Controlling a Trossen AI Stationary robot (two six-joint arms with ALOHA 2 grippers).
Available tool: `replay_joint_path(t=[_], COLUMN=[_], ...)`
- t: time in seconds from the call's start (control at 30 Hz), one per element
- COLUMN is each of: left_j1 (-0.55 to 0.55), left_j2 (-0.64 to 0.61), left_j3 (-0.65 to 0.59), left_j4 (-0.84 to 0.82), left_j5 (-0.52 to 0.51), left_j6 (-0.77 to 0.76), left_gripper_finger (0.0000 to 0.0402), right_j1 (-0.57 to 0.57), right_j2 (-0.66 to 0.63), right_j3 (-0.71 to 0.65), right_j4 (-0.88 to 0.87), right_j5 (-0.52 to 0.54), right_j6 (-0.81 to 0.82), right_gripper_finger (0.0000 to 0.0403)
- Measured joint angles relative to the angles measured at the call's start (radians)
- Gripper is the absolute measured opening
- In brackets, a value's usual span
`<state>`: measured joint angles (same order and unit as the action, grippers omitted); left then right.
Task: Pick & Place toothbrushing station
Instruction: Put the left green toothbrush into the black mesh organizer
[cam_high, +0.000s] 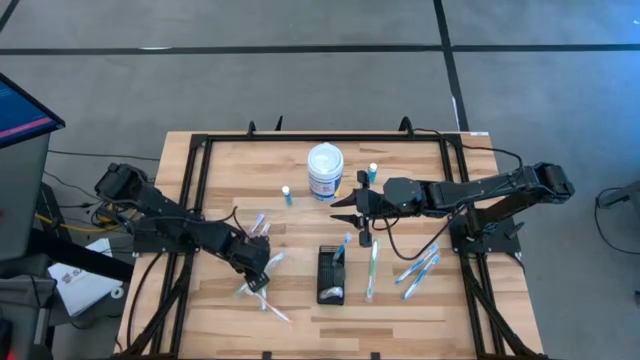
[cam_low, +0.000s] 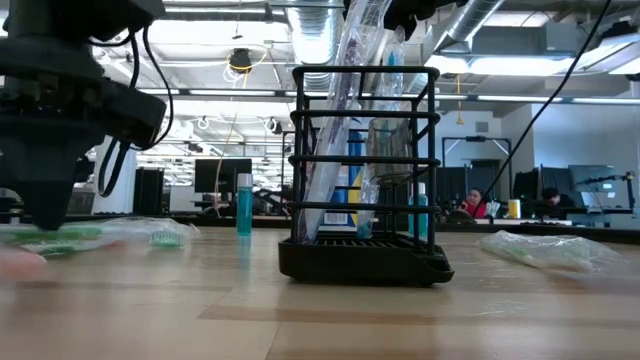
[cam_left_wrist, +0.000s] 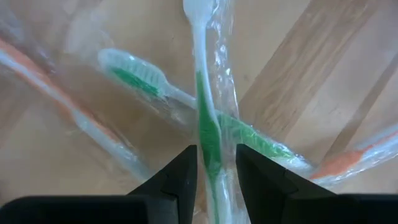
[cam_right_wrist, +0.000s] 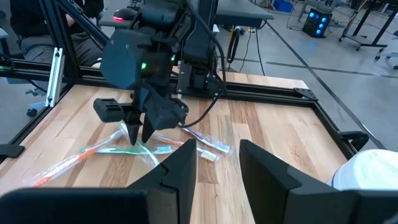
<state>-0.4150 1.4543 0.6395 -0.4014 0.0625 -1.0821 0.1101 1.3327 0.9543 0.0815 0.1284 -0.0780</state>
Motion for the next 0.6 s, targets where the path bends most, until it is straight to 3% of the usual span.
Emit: replay_joint_path(t=[0.3, 0.53, 0.6], left_j1=[0.007, 0.007, 0.007], left_j2=[0.026, -0.009, -0.021], left_j3=[0.001, -0.001, -0.001], left_j4=[0.001, 0.010, 0.011], left_j5=[0.017, -0.015, -0.028], left_j6=[0.000, 0.001, 0.001], left_gripper_finger=[0.0098, 0.0021, 0.0016], right_j1=[0.000, 0.000, 0.000], right_j2=[0.000, 0.000, 0.000], right_j3=[0.000, 0.000, 0.000], right_j4=[0.000, 0.000, 0.000], right_j5=[0.000, 0.000, 0.000], right_j6=[0.000, 0.000, 0.000], right_gripper_finger=[0.0112, 0.0112, 0.0112])
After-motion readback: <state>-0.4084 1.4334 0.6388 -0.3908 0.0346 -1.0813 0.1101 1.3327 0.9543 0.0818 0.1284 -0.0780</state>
